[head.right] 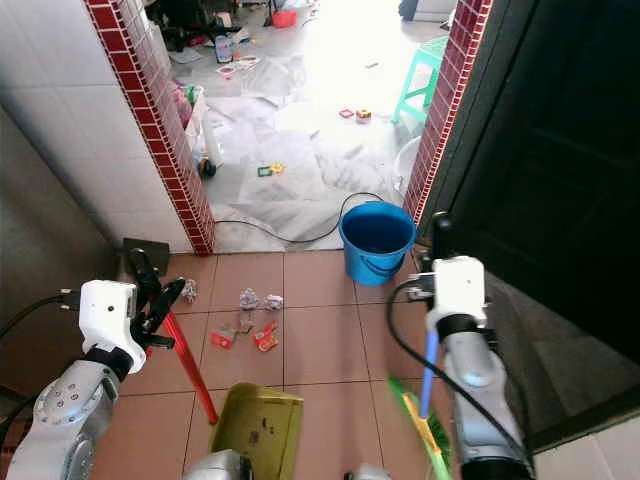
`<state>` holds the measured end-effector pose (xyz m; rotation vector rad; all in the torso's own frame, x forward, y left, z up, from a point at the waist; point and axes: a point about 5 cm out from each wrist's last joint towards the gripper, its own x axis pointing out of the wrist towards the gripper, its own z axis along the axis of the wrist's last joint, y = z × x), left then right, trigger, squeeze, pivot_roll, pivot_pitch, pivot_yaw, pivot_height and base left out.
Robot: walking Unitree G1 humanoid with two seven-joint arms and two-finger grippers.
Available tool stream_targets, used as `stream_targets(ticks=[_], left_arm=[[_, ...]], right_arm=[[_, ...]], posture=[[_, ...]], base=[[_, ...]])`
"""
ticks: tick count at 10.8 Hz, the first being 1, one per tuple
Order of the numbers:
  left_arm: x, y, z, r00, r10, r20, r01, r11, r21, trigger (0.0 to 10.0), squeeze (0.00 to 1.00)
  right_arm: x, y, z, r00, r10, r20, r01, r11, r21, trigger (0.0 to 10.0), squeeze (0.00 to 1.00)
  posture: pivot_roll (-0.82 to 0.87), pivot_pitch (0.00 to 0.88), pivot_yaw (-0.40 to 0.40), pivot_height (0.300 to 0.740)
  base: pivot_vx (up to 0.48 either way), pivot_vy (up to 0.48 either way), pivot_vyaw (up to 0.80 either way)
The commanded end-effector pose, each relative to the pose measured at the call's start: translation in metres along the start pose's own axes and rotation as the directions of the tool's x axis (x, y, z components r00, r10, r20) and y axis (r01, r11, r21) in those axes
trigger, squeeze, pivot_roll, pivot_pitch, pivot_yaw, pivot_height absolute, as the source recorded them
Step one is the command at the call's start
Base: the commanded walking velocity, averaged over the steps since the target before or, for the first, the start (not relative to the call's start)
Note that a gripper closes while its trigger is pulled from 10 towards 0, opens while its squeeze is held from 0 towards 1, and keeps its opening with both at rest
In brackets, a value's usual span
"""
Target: Sweep floor
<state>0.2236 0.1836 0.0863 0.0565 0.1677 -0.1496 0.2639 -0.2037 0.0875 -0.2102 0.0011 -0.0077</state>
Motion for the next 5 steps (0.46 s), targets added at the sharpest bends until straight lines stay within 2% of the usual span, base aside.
stream_targets(ticks=[1, 2, 5], left_arm=[[0.002, 0.003, 0.007, 1.0, 0.006, 0.024, -0.006, 1.0, 0.004, 10.0, 0.0], [0.01, 0.002, 0.014, 0.998, 0.019, 0.063, -0.018, 1.0, -0.018, 10.0, 0.0], [0.01, -0.001, 0.018, 0.995, 0.048, 0.084, -0.044, 0.998, -0.052, 10.0, 0.0]], right_arm=[[0.006, 0.003, 0.014, 0.998, 0.003, 0.055, -0.003, 1.0, 0.002, 10.0, 0.0], [0.017, 0.004, 0.025, 0.995, 0.002, 0.1, -0.002, 1.0, 0.001, 10.0, 0.0], [0.027, 0.009, 0.032, 0.992, 0.03, 0.123, -0.029, 1.0, -0.008, 10.0, 0.0]], posture=[[-0.08, 0.0, 0.068, 0.74], [-0.08, 0.0, 0.067, 0.74], [-0.07, 0.0, 0.051, 0.74]], base=[[0.0, 0.0, 0.0], [0.3, 0.259, 0.7], [0.334, 0.345, 0.79]])
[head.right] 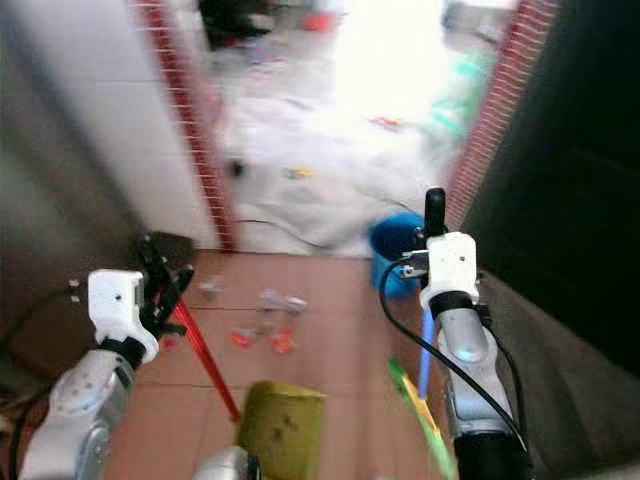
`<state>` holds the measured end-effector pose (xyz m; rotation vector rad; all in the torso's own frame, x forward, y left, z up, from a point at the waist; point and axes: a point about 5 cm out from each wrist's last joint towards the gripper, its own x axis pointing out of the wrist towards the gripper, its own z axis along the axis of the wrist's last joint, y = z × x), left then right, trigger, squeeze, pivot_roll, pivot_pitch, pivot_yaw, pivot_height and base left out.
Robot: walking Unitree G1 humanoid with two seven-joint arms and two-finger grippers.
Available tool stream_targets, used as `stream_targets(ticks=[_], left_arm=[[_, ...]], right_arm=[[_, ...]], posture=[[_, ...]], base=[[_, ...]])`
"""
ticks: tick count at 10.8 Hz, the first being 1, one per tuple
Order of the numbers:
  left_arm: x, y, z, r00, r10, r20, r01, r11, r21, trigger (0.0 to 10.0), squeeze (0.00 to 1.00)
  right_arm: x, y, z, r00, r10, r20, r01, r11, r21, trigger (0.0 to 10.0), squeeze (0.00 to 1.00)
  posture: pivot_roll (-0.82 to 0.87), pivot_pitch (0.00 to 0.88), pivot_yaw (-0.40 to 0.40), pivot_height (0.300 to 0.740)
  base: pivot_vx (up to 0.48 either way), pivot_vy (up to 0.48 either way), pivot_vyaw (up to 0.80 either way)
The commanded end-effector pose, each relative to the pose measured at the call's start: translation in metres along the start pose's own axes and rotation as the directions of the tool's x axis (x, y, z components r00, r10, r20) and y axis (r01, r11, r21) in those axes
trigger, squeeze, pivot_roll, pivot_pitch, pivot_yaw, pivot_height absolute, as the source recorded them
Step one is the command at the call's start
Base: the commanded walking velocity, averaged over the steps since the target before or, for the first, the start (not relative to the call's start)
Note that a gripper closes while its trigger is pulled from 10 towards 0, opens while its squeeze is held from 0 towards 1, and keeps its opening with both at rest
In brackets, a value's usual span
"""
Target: Sweep floor
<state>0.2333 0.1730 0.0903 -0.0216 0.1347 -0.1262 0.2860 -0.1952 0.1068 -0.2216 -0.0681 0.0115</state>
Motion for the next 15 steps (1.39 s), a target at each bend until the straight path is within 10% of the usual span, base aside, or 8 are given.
stream_targets(ticks=[1, 15], left_arm=[[0.0, 0.005, 0.011, 0.998, 0.036, 0.05, -0.037, 0.999, 0.01, 10.0, 0.0], [0.011, -0.007, 0.017, 0.996, 0.015, 0.087, -0.014, 1.0, -0.018, 10.0, 0.0]], right_arm=[[0.007, 0.006, 0.011, 0.998, 0.024, 0.052, -0.024, 1.0, 0.002, 10.0, 0.0], [0.014, 0.001, 0.008, 0.997, -0.049, 0.054, 0.05, 0.999, -0.019, 10.0, 0.0]], posture=[[-0.07, 0.0, 0.048, 0.74], [-0.06, 0.0, 0.06, 0.74]], base=[[0.337, 0.341, 0.79], [0.278, 0.121, 0.04]])
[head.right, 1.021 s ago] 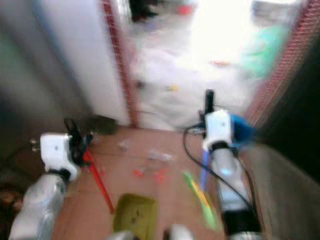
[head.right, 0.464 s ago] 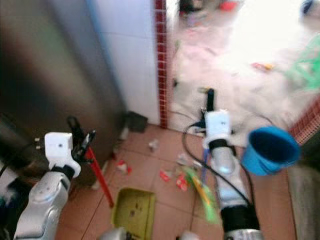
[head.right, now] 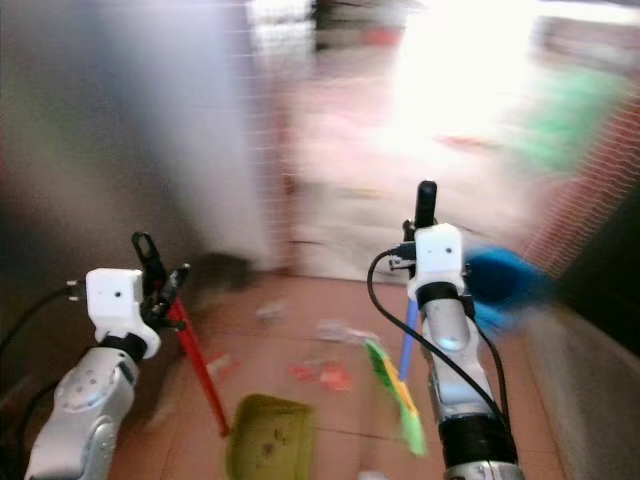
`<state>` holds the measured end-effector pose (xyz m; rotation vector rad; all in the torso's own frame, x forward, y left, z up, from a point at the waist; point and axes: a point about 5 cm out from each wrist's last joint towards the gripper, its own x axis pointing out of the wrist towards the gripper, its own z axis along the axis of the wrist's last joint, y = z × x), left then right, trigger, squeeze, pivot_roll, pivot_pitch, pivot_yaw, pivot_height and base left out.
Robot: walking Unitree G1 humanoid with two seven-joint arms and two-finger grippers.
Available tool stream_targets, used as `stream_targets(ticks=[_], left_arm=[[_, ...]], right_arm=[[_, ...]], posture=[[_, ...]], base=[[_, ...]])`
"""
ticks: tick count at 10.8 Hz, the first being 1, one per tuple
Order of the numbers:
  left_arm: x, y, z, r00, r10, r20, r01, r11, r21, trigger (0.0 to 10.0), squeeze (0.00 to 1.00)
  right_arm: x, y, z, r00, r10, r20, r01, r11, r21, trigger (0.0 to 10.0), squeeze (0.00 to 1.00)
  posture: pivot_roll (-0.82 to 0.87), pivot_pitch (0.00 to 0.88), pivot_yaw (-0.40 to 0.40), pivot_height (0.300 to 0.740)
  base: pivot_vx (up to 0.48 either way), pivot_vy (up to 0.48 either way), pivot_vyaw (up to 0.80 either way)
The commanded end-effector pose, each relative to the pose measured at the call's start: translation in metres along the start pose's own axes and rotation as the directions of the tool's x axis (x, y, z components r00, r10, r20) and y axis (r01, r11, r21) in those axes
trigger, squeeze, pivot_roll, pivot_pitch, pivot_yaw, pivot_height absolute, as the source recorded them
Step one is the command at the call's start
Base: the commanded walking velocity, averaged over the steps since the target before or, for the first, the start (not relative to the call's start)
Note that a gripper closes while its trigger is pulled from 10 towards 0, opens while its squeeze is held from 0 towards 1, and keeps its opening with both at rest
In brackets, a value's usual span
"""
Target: Sweep floor
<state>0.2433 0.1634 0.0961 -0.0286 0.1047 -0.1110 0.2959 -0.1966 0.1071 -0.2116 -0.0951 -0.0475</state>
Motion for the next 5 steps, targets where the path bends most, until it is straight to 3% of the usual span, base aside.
stream_targets(ticks=[1, 5], left_arm=[[0.0007, 0.0019, 0.0124, 0.998, 0.001, 0.061, 0.0, 1.0, -0.005, 10.0, 0.0], [0.003, 0.0011, 0.0186, 0.996, 0.016, 0.088, -0.015, 1.0, -0.012, 10.0, 0.0]], right_arm=[[0.0054, 0.0028, 0.0093, 0.999, 0.014, 0.036, -0.013, 1.0, -0.025, 10.0, 0.0], [0.0067, 0.0008, 0.0081, 0.999, 0.016, 0.033, -0.014, 0.999, -0.045, 10.0, 0.0]], posture=[[-0.06, 0.0, 0.059, 0.74], [-0.06, 0.0, 0.056, 0.74]], base=[[0.465, 0.0, 0.0], [0.453, 0.0, 0.0]])
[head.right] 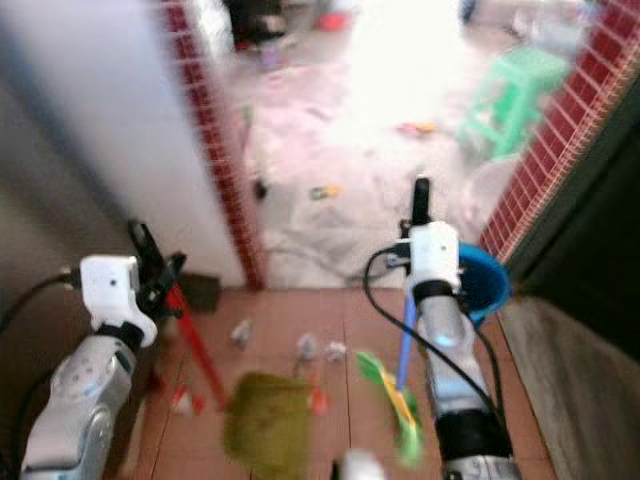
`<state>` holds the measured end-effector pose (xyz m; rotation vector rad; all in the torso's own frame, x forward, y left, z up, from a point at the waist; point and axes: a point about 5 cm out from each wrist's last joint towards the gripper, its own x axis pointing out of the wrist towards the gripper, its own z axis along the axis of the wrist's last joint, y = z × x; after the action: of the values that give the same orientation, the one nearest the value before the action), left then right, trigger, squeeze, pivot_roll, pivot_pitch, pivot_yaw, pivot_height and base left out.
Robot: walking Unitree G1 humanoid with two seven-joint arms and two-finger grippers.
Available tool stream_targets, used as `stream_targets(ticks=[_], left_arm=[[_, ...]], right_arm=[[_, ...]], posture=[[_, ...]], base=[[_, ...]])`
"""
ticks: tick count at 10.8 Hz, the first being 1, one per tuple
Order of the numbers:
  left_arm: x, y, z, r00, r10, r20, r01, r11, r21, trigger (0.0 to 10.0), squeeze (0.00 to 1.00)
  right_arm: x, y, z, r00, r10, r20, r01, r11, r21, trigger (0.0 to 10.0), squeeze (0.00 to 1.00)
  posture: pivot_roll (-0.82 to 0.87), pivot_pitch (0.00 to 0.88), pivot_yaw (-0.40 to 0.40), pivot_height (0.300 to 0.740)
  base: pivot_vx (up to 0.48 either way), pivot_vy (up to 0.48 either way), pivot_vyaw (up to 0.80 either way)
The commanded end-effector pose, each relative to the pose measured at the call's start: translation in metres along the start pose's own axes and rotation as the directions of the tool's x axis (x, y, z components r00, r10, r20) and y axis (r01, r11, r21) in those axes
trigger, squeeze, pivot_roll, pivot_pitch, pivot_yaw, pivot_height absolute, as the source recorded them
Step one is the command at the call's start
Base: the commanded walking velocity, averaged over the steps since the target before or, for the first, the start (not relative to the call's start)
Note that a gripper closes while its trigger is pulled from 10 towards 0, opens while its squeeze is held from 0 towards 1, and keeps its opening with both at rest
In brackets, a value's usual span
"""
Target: Sweep floor
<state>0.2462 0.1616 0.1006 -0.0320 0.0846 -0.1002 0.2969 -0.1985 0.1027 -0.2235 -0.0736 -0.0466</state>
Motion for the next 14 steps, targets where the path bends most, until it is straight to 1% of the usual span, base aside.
stream_targets(ticks=[1, 3, 4, 5, 6, 7, 8, 9, 10, 11, 12, 13, 14], left_arm=[[0.001, 0.002, 0.014, 0.998, 0.007, 0.068, -0.007, 1.0, -0.003, 10.0, 0.0], [0.001, 0.002, 0.015, 0.997, 0.009, 0.072, -0.009, 1.0, 0.0, 10.0, 0.0], [0.002, 0.004, 0.016, 0.997, 0.026, 0.078, -0.026, 1.0, 0.005, 10.0, 0.0], [0.003, 0.004, 0.016, 0.996, 0.029, 0.083, -0.03, 1.0, 0.009, 10.0, 0.0], [0.004, 0.007, 0.017, 0.993, 0.062, 0.097, -0.067, 0.997, 0.048, 10.0, 0.0], [0.005, 0.011, 0.023, 0.986, 0.088, 0.139, -0.104, 0.988, 0.115, 10.0, 0.0], [0.006, 0.014, 0.025, 0.979, 0.12, 0.164, -0.145, 0.978, 0.148, 10.0, 0.0], [0.007, 0.018, 0.022, 0.972, 0.157, 0.175, -0.188, 0.966, 0.176, 10.0, 0.0], [0.006, 0.019, 0.016, 0.969, 0.171, 0.177, -0.202, 0.964, 0.173, 10.0, 0.0], [0.008, 0.017, 0.006, 0.976, 0.165, 0.141, -0.186, 0.97, 0.159, 10.0, 0.0], [0.009, 0.013, 0.0, 0.983, 0.136, 0.122, -0.156, 0.972, 0.175, 10.0, 0.0], [0.011, 0.01, -0.01, 0.989, 0.12, 0.084, -0.134, 0.972, 0.193, 10.0, 0.0], [0.013, 0.009, -0.016, 0.992, 0.103, 0.073, -0.116, 0.97, 0.211, 10.0, 0.0]], right_arm=[[0.006, 0.002, 0.013, 0.999, 0.012, 0.053, -0.01, 0.999, -0.041, 10.0, 0.0], [0.006, 0.002, 0.013, 0.998, 0.014, 0.054, -0.012, 0.999, -0.042, 10.0, 0.0], [0.007, 0.003, 0.013, 0.998, 0.016, 0.055, -0.014, 0.999, -0.04, 10.0, 0.0], [0.007, 0.004, 0.013, 0.998, 0.017, 0.056, -0.015, 0.999, -0.039, 10.0, 0.0], [0.007, 0.005, 0.013, 0.998, 0.018, 0.058, -0.016, 0.999, -0.039, 10.0, 0.0], [0.008, 0.005, 0.014, 0.998, 0.017, 0.059, -0.015, 0.999, -0.039, 10.0, 0.0], [0.008, 0.006, 0.014, 0.998, 0.017, 0.062, -0.015, 0.999, -0.038, 10.0, 0.0], [0.009, 0.007, 0.014, 0.998, 0.017, 0.065, -0.015, 0.999, -0.036, 10.0, 0.0], [0.009, 0.007, 0.015, 0.998, 0.017, 0.067, -0.015, 0.999, -0.036, 10.0, 0.0], [0.01, 0.007, 0.015, 0.998, 0.018, 0.067, -0.015, 0.999, -0.037, 10.0, 0.0], [0.01, 0.007, 0.015, 0.997, 0.02, 0.068, -0.018, 0.999, -0.039, 10.0, 0.0], [0.011, 0.006, 0.015, 0.998, 0.02, 0.067, -0.018, 0.999, -0.035, 10.0, 0.0], [0.014, 0.008, 0.015, 0.997, 0.029, 0.066, -0.028, 0.999, -0.023, 10.0, 0.0]], posture=[[-0.06, 0.0, 0.056, 0.74], [-0.06, 0.0, 0.056, 0.74], [-0.06, 0.0, 0.055, 0.74], [-0.06, 0.0, 0.055, 0.74], [-0.06, 0.0, 0.055, 0.74], [-0.06, 0.0, 0.055, 0.74], [-0.06, 0.0, 0.055, 0.74], [-0.06, 0.0, 0.055, 0.74], [-0.06, 0.0, 0.056, 0.74], [-0.06, 0.0, 0.056, 0.74], [-0.07, 0.0, 0.056, 0.74], [-0.07, 0.0, 0.056, 0.74], [-0.07, 0.0, 0.057, 0.74]], base=[[0.382, 0.274, 0.0], [0.257, 0.0, 0.0], [0.27, 0.296, 0.0], [0.0, 0.0, 0.0], [0.0, 0.0, 0.0], [0.0, 0.0, 0.0], [0.0, 0.0, 0.0], [0.0, 0.0, 0.0], [0.0, 0.0, 0.0], [0.0, 0.0, 0.0], [0.0, 0.0, 0.0], [0.0, 0.0, 0.0], [0.0, 0.0, 0.0]])
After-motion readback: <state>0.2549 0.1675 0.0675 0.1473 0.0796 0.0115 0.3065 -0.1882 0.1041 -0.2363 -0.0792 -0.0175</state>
